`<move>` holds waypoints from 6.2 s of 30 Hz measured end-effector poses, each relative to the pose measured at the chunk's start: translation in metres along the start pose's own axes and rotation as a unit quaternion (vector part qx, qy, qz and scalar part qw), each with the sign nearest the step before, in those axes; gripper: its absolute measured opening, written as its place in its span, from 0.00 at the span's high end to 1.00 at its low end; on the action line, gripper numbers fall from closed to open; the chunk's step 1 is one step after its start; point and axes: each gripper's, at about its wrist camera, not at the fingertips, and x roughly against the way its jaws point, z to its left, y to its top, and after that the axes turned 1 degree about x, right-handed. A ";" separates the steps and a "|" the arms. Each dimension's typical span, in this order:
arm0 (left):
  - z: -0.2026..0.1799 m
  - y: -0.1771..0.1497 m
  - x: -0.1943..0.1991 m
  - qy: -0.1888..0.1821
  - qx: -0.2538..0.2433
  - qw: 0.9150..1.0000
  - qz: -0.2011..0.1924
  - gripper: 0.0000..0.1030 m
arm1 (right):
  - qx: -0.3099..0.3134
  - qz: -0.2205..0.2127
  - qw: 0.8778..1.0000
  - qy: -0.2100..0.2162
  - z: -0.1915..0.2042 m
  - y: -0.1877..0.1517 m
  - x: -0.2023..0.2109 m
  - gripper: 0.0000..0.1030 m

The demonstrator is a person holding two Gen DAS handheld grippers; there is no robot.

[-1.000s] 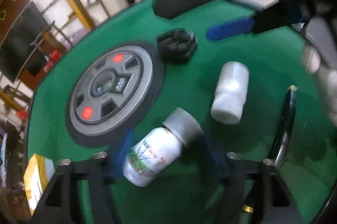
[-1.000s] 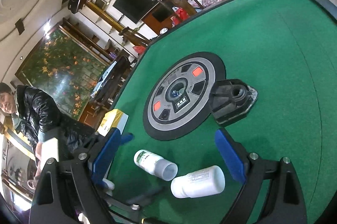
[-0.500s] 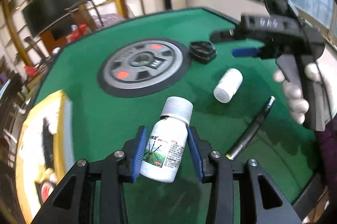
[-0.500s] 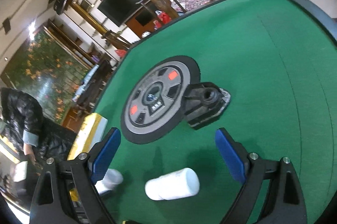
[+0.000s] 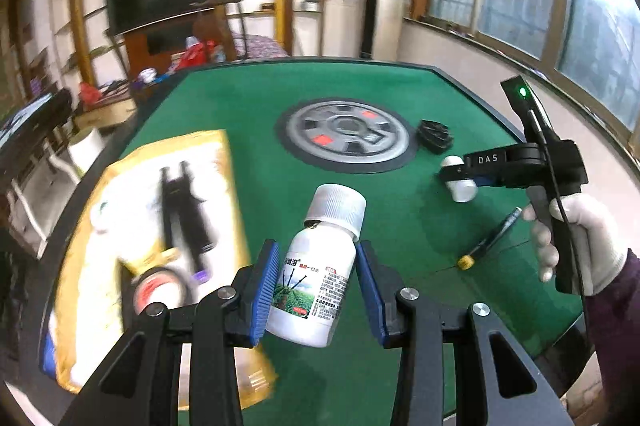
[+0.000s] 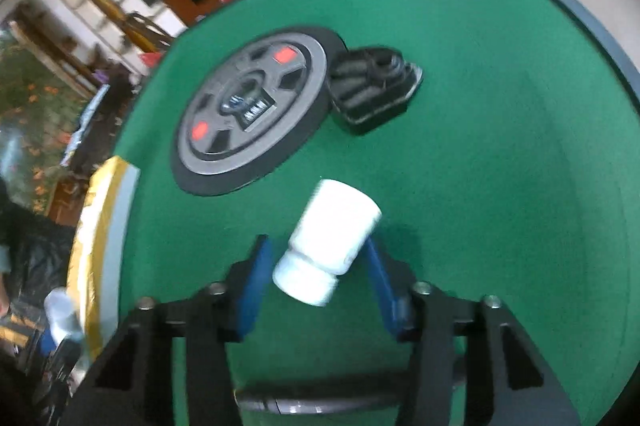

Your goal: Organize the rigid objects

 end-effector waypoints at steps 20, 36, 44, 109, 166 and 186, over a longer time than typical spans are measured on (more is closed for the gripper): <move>0.114 -0.035 0.005 0.074 0.121 0.990 0.011 0.60 | 0.124 -0.018 0.985 0.121 0.126 -0.029 0.046 0.68; 0.140 -0.048 -0.026 0.058 0.164 0.984 0.041 0.61 | 0.256 0.067 0.949 0.170 0.291 -0.096 -0.003 0.68; 0.143 -0.046 -0.005 0.096 0.161 0.982 0.008 0.41 | 0.267 0.050 0.952 0.142 0.293 -0.108 -0.006 0.68; -0.034 -0.010 0.111 0.256 0.023 0.930 -0.262 0.01 | 0.207 -0.264 0.942 0.007 0.146 -0.131 0.099 0.05; 0.051 -0.037 0.015 0.208 0.140 0.968 -0.014 0.01 | 0.304 -0.217 0.922 -0.101 0.208 -0.157 0.058 0.01; 0.066 -0.044 0.019 0.238 0.152 0.959 -0.024 0.01 | 0.320 -0.199 0.921 -0.094 0.225 -0.159 0.049 0.01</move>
